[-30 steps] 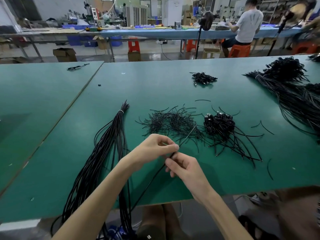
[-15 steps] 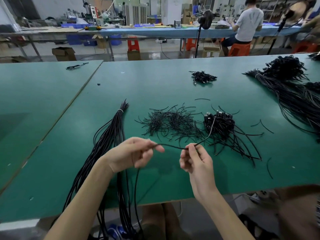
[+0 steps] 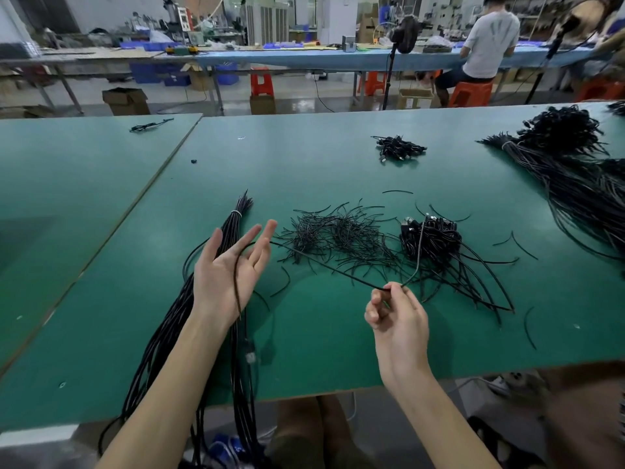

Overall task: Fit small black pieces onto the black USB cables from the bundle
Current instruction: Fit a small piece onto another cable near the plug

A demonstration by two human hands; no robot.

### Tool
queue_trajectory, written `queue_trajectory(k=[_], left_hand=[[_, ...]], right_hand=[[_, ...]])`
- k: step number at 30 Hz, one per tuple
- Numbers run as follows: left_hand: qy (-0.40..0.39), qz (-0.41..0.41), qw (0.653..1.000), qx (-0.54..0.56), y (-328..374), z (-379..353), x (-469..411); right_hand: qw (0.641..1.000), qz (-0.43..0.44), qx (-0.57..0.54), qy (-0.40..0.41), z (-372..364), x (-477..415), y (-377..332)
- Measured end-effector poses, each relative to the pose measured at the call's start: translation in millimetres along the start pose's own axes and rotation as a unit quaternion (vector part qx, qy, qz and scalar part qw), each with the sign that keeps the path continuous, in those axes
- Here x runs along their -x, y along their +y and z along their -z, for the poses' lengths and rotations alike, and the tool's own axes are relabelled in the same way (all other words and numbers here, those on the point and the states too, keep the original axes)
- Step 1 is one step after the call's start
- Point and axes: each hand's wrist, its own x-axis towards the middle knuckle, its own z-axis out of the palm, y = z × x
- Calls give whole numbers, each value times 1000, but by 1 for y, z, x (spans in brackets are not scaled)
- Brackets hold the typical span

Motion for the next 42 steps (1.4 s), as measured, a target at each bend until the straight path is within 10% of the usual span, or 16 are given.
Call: queue_trajectory(k=[6, 17, 28, 35, 42], left_hand=[[92, -43, 995, -15, 0, 5, -1], [47, 60, 982, -172, -11, 2, -3], [-150, 200, 896, -367, -18, 1, 8], [-288, 290, 785, -466, -26, 1, 10], [-261, 279, 807, -449, -24, 2, 7]], right_hand=[[1000, -6, -22, 0, 2, -1, 0], [884, 101, 408, -203, -5, 10, 19], [934, 135, 270, -194, -4, 7, 13], [856, 149, 375, -323, -7, 9, 17], [874, 185, 404, -197, -6, 8, 21]])
